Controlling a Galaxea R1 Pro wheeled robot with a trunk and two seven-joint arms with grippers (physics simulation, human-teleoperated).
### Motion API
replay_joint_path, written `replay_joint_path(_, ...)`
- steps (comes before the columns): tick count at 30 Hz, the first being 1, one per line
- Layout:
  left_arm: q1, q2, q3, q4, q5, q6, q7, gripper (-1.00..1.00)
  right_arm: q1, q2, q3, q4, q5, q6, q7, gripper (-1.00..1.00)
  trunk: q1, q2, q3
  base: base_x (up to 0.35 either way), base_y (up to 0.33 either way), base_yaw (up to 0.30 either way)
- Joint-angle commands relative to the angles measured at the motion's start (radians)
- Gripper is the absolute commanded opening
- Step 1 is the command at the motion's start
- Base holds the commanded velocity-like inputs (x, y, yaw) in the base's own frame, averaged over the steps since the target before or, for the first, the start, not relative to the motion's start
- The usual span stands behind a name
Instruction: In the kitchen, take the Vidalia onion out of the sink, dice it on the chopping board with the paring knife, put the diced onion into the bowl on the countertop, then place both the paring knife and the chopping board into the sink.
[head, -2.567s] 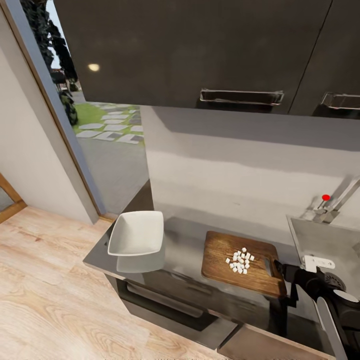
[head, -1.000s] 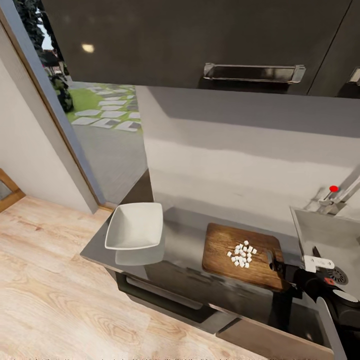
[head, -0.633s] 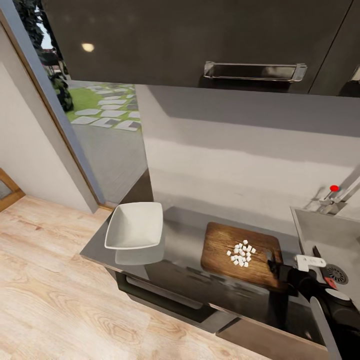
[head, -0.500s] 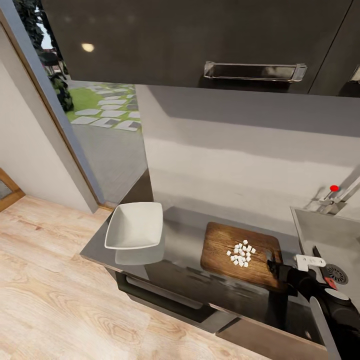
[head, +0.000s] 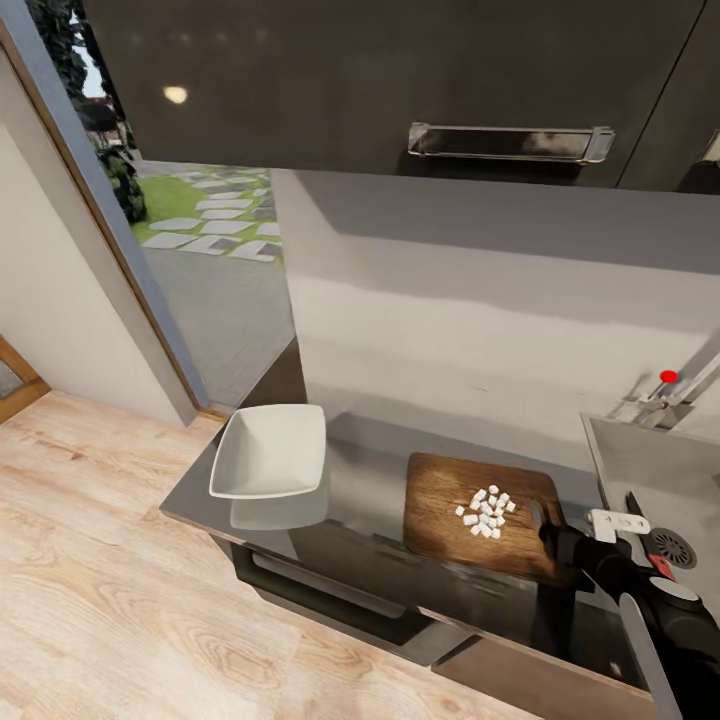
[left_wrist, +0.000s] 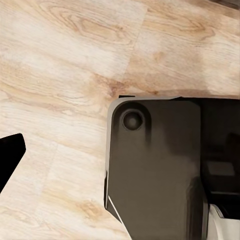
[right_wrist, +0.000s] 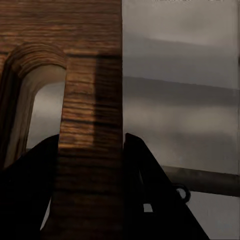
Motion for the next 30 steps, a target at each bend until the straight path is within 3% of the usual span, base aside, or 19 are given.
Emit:
replay_joint_path(1, 0.000, 0.002, -0.008, -0.001, 0.010, -0.002, 0.008, 1.00, -0.001, 0.000, -0.001, -0.001, -0.005, 0.005, 0.001, -1.00, 0.001, -0.002, -0.002, 0.000, 0.000, 0.000)
replay_joint_path(30, 0.000, 0.002, -0.008, 0.000, 0.010, -0.002, 0.008, 1.00, -0.001, -0.001, -0.003, -0.003, -0.005, 0.005, 0.001, -1.00, 0.001, -0.002, 0.036, 0.000, 0.000, 0.000)
